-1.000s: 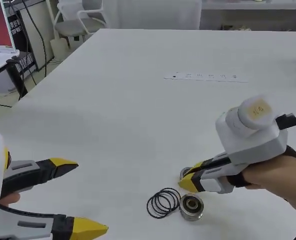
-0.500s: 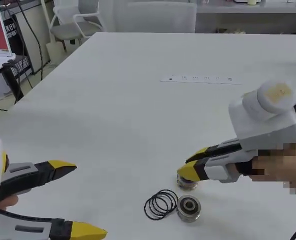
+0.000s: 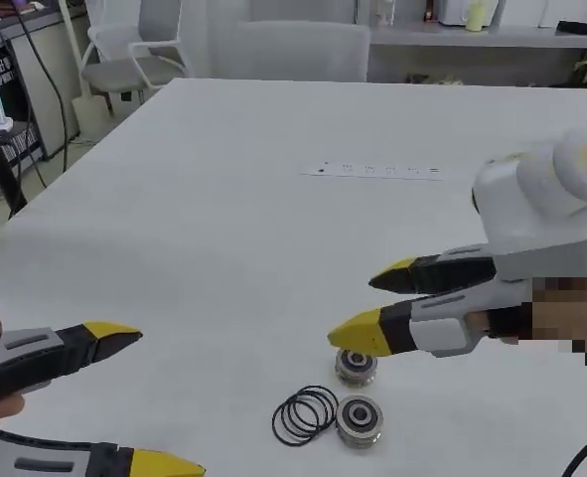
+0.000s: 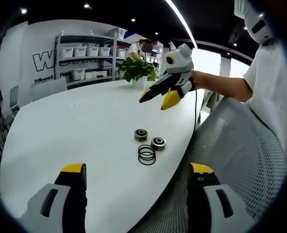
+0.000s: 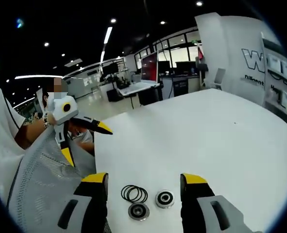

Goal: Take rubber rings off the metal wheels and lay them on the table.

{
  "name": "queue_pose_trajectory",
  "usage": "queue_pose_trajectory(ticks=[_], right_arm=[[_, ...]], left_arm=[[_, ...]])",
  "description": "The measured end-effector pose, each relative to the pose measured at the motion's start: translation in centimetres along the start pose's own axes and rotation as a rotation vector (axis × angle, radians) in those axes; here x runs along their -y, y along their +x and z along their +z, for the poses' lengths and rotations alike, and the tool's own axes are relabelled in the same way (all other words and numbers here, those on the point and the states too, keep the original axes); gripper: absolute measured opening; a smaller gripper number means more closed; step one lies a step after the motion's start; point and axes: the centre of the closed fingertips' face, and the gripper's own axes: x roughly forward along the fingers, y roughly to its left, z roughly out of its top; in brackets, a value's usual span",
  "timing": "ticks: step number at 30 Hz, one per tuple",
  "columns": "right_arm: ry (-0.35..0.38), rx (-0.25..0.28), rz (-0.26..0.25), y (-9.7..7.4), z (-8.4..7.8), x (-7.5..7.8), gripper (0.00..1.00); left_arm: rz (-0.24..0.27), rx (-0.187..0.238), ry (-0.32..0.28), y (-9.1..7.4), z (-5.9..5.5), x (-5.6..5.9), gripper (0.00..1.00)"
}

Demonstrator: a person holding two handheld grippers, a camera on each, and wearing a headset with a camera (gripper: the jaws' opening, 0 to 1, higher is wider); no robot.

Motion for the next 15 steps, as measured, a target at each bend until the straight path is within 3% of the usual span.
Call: queue_pose_trajectory(ticks=[3, 8, 11, 15], right_arm=[[-0.012, 0.028, 0.04, -1.1, 0.0, -1.1, 0.69], [-0.032, 0.022, 0.047, -2.5, -1.5, -2.0, 0.8], [-0.05, 0.03, 0.026, -3.4, -2.3, -2.1, 0.79], [-0.019, 0.056, -0.004, -4.6, -3.4, -1.7, 0.85]], left_arm=[[0.001, 0.011, 0.011, -0.1, 0.3, 0.0, 0.84], [-0.003, 0.024, 0.002, -0.2, 0.4, 0.1, 0.85], [-0.016, 0.01, 0.011, -0.1, 0.2, 0.3, 0.87], [-0.025, 0.012, 0.012, -0.1, 0.3, 0.3, 0.91]])
